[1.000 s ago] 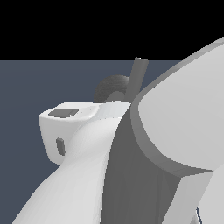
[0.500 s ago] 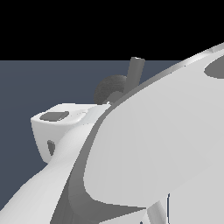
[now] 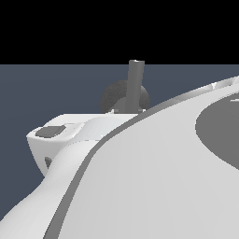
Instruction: Turn on the faucet by rotating a designated handle.
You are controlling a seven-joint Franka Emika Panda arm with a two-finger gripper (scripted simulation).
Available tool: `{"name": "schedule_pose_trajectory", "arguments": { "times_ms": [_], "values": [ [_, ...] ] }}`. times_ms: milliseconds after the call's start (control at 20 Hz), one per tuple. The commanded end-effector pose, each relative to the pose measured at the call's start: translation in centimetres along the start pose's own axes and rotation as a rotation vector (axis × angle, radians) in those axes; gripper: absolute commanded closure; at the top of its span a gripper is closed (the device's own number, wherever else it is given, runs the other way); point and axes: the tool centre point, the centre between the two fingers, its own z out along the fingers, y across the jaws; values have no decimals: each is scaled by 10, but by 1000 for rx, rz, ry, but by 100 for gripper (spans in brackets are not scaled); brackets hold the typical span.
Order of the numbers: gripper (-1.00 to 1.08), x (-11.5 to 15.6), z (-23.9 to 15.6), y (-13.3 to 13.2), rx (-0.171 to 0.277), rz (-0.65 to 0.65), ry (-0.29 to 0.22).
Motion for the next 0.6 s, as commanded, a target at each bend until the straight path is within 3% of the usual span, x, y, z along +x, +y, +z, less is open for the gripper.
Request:
{"name": "schedule_pose_trajectory", "arguments": {
  "times_ms": [0, 550],
  "values": [
    [108, -2, -6, 40, -62, 64, 13],
    [108, 4, -6, 60, -65, 63, 5]
  ]
}}
